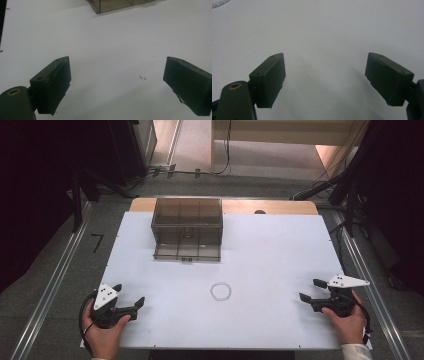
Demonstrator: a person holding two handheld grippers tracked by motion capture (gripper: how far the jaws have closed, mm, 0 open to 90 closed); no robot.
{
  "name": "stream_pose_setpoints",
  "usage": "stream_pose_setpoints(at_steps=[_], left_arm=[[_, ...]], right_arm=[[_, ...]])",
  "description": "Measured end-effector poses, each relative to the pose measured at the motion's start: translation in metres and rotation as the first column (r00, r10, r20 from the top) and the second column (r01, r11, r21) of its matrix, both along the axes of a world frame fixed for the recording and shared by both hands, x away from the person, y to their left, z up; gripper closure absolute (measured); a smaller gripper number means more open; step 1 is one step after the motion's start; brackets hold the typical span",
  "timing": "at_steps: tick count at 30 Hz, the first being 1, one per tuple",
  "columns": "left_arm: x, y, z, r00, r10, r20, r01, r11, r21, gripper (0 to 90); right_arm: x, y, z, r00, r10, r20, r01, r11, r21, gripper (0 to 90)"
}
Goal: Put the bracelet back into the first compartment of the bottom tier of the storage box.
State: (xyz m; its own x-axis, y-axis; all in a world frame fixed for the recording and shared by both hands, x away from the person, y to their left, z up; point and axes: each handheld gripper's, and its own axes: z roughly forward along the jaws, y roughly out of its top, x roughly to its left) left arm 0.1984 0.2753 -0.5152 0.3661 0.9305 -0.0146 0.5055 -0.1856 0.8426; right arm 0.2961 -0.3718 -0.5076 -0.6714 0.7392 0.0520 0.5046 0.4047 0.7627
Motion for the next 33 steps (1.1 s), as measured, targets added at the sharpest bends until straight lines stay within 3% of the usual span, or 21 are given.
stream_pose_setpoints(at_steps=[17, 24, 28, 33], left_arm=[[-0.002, -0.001, 0.000, 0.9998, -0.006, 0.020, 0.006, 1.0000, 0.004, 8.6], [-0.003, -0.004, 0.001, 0.9996, 0.001, 0.029, -0.002, 0.9995, 0.033, 9.4], [-0.003, -0.006, 0.002, 0.9991, -0.008, 0.041, 0.007, 0.9999, 0.008, 11.9], [0.000, -0.015, 0.002, 0.9988, -0.031, 0.038, 0.030, 0.9994, 0.019, 11.6]], right_arm=[[0.000, 0.000, 0.000, 1.0000, -0.001, 0.001, 0.001, 1.0000, -0.001, 15.5], [0.000, 0.000, 0.000, 1.0000, -0.001, 0.000, 0.001, 1.0000, -0.001, 15.5], [0.000, 0.000, 0.000, 1.0000, 0.000, -0.001, 0.000, 1.0000, -0.001, 15.5], [0.000, 0.000, 0.000, 1.0000, 0.001, -0.001, -0.001, 1.0000, 0.000, 15.5]])
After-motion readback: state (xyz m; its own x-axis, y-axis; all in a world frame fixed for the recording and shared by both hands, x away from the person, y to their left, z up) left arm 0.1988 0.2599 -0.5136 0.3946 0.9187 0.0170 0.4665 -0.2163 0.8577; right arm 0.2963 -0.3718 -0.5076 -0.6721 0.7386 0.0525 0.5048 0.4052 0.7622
